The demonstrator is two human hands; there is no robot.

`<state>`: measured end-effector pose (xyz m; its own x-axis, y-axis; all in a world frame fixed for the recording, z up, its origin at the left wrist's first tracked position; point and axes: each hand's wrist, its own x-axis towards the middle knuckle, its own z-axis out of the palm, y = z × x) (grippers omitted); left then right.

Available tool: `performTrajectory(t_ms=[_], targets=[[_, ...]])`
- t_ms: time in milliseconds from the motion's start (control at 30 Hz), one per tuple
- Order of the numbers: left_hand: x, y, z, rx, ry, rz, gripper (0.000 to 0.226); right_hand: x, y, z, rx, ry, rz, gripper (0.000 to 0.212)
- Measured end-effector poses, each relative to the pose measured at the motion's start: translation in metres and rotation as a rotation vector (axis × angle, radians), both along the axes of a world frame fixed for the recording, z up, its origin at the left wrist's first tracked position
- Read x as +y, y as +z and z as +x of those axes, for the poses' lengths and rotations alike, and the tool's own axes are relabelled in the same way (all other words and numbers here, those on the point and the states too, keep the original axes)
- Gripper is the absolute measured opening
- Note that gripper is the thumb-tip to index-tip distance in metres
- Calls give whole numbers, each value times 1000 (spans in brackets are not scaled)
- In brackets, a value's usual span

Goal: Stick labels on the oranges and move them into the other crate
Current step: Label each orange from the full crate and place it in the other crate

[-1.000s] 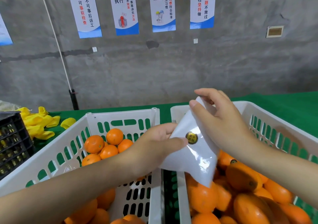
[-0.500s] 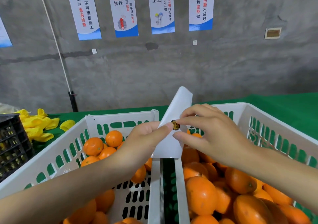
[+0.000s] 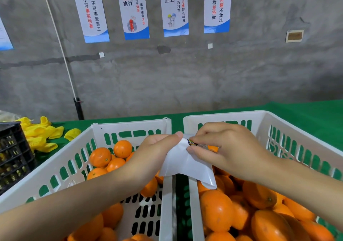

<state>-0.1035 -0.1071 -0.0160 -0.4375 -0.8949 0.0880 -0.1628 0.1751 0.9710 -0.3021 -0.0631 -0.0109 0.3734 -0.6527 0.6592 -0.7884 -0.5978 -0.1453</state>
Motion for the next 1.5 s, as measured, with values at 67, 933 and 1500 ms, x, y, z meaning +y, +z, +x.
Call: performTrajectory(t_ms=[67,933,1500], targets=[[0,0,0,-11,6,-8,33,1,1,0,-1,13,13,26],[1,5,4,-178,-148,-54,42,6,13,-2,102,35,207,24],[-2,6,6,-144,-316,-57,52,10,17,-1,320,-89,100,33]])
